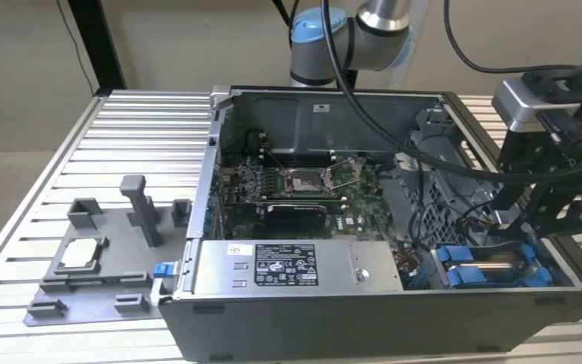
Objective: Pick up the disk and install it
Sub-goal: 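Insert the first disk wire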
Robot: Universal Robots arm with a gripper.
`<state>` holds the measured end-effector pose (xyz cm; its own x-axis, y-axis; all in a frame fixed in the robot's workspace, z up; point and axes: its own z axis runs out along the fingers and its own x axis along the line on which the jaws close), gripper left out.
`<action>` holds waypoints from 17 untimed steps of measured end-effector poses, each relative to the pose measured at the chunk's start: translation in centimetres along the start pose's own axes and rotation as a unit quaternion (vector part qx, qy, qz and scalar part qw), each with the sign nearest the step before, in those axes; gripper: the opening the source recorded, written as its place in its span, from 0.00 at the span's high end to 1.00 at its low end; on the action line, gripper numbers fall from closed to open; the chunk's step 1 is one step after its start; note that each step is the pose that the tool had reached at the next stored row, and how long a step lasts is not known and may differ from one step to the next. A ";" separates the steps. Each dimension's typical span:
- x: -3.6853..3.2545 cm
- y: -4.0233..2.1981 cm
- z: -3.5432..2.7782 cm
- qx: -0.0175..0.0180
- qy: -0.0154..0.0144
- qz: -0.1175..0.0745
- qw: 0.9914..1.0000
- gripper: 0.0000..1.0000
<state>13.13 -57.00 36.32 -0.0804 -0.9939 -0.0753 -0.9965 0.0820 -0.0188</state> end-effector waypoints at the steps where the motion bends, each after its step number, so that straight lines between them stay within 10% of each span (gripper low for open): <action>1: 0.00 0.00 0.08 0.000 0.000 0.003 1.000 0.00; 17: -0.14 0.05 0.47 0.001 0.004 0.009 1.000 0.00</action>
<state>13.11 -56.82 35.86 -0.0980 -0.9929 -0.0679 -0.9948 0.0996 -0.0195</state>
